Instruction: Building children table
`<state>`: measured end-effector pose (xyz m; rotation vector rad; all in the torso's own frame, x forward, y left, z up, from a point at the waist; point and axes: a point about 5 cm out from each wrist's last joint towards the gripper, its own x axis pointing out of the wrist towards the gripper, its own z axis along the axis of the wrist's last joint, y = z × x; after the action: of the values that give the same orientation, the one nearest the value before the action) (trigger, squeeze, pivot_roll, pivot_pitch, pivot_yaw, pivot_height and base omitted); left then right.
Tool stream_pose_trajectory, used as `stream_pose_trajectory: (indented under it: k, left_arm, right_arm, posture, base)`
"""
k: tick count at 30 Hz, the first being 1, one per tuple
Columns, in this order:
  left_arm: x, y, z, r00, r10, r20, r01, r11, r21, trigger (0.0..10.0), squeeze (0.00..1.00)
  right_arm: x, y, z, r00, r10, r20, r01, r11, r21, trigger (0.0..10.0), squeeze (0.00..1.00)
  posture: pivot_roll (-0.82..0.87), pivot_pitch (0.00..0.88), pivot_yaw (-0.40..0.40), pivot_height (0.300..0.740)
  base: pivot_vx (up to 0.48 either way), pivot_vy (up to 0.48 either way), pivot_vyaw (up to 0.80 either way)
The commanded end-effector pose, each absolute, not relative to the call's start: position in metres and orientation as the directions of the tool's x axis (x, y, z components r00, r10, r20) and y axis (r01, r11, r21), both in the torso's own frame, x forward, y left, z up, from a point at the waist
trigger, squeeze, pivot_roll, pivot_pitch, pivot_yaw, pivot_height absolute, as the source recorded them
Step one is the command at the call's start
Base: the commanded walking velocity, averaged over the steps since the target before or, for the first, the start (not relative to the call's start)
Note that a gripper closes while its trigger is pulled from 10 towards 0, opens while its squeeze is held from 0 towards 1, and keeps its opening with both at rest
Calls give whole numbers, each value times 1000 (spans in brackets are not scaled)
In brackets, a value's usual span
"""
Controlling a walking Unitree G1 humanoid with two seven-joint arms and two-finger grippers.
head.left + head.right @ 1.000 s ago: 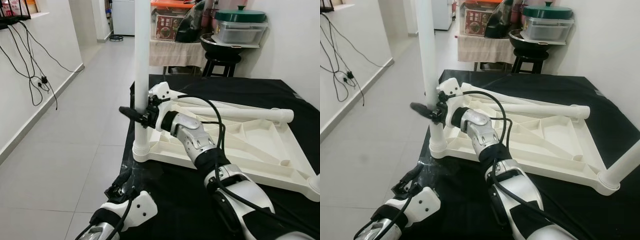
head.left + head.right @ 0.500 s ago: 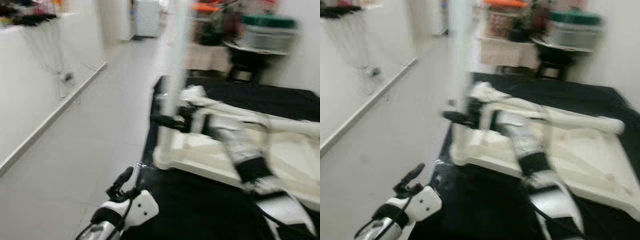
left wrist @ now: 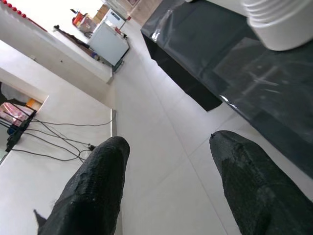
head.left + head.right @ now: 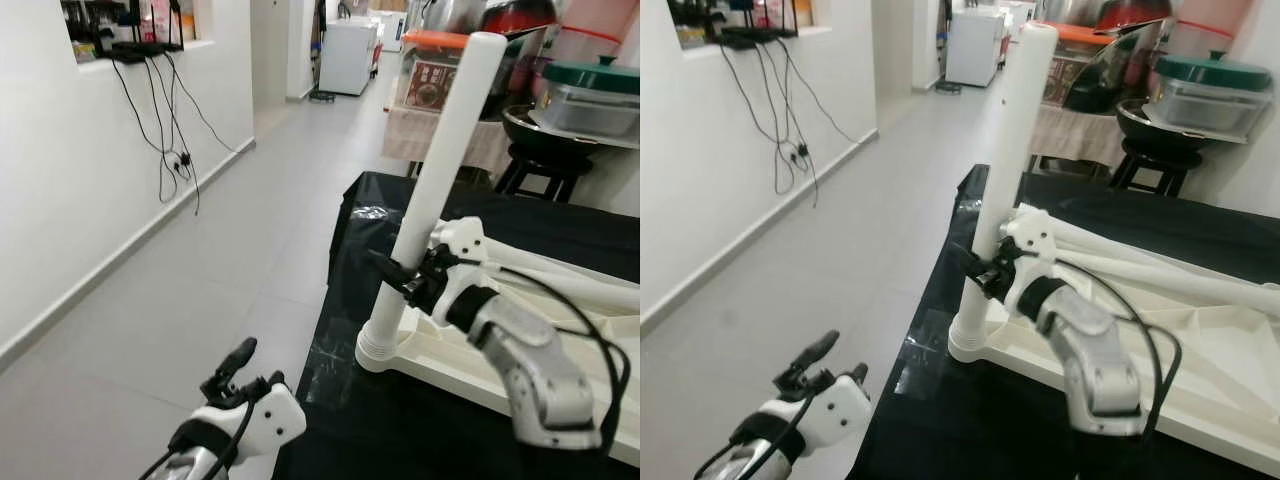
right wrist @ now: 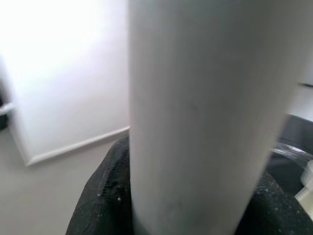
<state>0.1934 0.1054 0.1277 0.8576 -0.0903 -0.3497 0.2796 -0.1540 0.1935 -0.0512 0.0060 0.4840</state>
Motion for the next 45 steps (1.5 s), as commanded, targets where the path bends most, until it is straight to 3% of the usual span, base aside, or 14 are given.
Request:
stream_pose_trajectory:
  k: [1, 11, 12, 13, 18, 19, 20, 21, 22, 28, 32, 37, 38, 45]
  left_arm:
    - [193, 107, 129, 934, -351, -67, 276, 590, 759, 10000, 0]
    - [195, 108, 129, 929, -360, -87, 299, 591, 749, 10000, 0]
    - [195, 108, 128, 929, -360, -89, 301, 592, 748, 10000, 0]
    - [195, 107, 128, 928, -361, -90, 303, 592, 747, 10000, 0]
    - [195, 106, 128, 928, -362, -92, 305, 593, 745, 10000, 0]
    - [195, 106, 128, 928, -362, -92, 305, 593, 745, 10000, 0]
    - [196, 105, 128, 927, -363, -91, 305, 593, 745, 10000, 0]
    - [196, 105, 128, 927, -363, -91, 305, 593, 745, 10000, 0]
    - [196, 104, 129, 927, -364, -89, 304, 591, 747, 10000, 0]
    - [196, 103, 130, 926, -367, -86, 302, 586, 752, 10000, 0]
    - [196, 102, 129, 926, -366, -91, 301, 570, 765, 10000, 0]
    - [196, 102, 129, 925, -367, -99, 307, 570, 762, 10000, 0]
    - [198, 101, 128, 927, -360, -108, 306, 556, 773, 10000, 0]
    - [198, 102, 126, 930, -346, -120, 300, 529, 794, 10000, 0]
  right_arm:
    - [269, -167, 148, 905, 339, -257, -354, 935, -16, 0, 0]
    - [265, -180, 169, 958, 172, -228, -193, 979, -72, 0, 0]
    - [266, -179, 172, 953, 186, -238, -213, 973, -91, 10000, 0]
    - [270, -175, 177, 945, 234, -226, -258, 963, -81, 10000, 949]
    - [276, -165, 189, 920, 351, -175, -363, 931, -37, 10000, 1000]
    - [276, -165, 189, 920, 351, -175, -363, 931, -37, 10000, 1000]
    - [279, -153, 201, 843, 530, -90, -534, 845, -24, 10000, 494]
    - [279, -153, 201, 843, 530, -90, -534, 845, -24, 10000, 494]
    - [280, -145, 207, 735, 676, -41, -678, 734, -45, 10000, 0]
    - [288, -142, 204, 602, 798, -31, -797, 599, -80, 10000, 0]
    - [328, -133, 200, 517, 856, -28, -855, 514, -65, 10000, 0]
    - [333, -128, 204, 484, 875, -26, -874, 481, -63, 10000, 0]
    - [336, -125, 207, 449, 893, -18, -893, 448, -48, 0, 0]
    - [340, -129, 206, 341, 940, -28, -940, 340, -33, 0, 0]
  posture:
    - [68, 0, -57, 740]
    - [66, 0, -54, 740]
    - [68, 0, -54, 740]
    - [75, 0, -53, 740]
    - [75, 0, -52, 740]
    - [75, 0, -52, 740]
    - [83, 0, -51, 740]
    - [83, 0, -51, 740]
    - [86, 0, -50, 740]
    - [102, 0, -48, 740]
    - [142, 0, -55, 740]
    - [142, 0, -55, 740]
    - [148, 0, -60, 740]
    - [146, 0, -50, 740]
  base:
    - [0, 0, 0]
    - [0, 0, 0]
    - [0, 0, 0]
    - [0, 0, 0]
    - [0, 0, 0]
    - [0, 0, 0]
    - [0, 0, 0]
    - [0, 0, 0]
    - [0, 0, 0]
    - [0, 0, 0]
    - [0, 0, 0]
    - [0, 0, 0]
    - [0, 0, 0]
    - [0, 0, 0]
